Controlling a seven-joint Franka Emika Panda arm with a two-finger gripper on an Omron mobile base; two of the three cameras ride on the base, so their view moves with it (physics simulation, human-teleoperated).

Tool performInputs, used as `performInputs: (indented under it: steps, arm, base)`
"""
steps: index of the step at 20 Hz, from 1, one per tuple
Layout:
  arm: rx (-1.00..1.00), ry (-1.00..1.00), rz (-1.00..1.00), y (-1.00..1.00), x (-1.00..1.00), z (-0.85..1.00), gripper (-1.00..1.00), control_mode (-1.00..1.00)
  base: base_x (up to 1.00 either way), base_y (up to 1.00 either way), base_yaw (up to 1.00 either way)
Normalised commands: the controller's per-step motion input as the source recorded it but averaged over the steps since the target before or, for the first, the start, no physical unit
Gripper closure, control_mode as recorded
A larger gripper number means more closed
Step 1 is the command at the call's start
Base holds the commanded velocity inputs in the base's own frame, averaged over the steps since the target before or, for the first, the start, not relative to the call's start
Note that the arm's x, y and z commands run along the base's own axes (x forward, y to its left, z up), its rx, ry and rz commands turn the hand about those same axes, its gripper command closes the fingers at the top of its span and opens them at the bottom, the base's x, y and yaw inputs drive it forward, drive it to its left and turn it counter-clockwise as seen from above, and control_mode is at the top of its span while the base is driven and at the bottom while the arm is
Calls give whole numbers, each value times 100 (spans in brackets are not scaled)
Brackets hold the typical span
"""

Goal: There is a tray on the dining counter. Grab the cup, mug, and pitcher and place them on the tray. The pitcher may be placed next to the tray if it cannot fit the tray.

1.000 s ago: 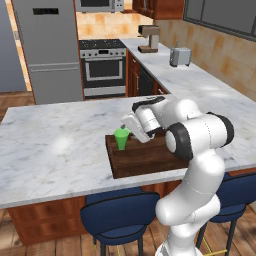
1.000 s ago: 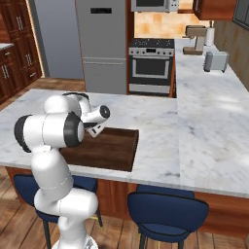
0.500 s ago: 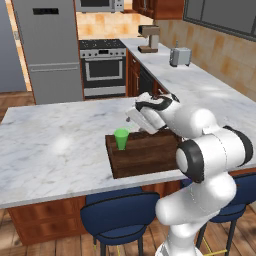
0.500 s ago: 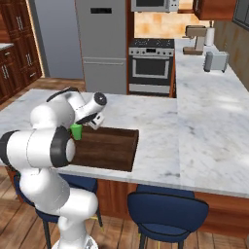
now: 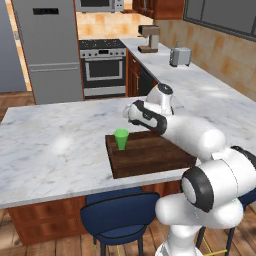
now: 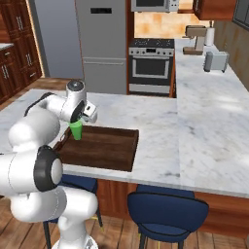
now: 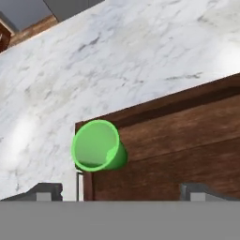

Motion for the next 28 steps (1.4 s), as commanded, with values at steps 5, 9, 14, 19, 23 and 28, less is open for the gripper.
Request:
performInputs:
  steps: [5,9,14,19,23,28]
  arm:
    - [-27,3,9,-22,-56,61,-100,-100]
    - [-23,7,0,-24,-68,63,-100,-100]
    - [-13,1,1,-44,-62,45,-100,-100]
    - [4,0,1,-51,-36,8,-100,-100]
    - [4,0,0,-31,-31,1,-100,-100]
    - [0,0,0,-2,-32,0,-100,-100]
  base:
    - [0,0,0]
    - [0,0,0]
    - [0,0,0]
    - [0,0,0]
    - [0,0,0]
    - [0,0,0]
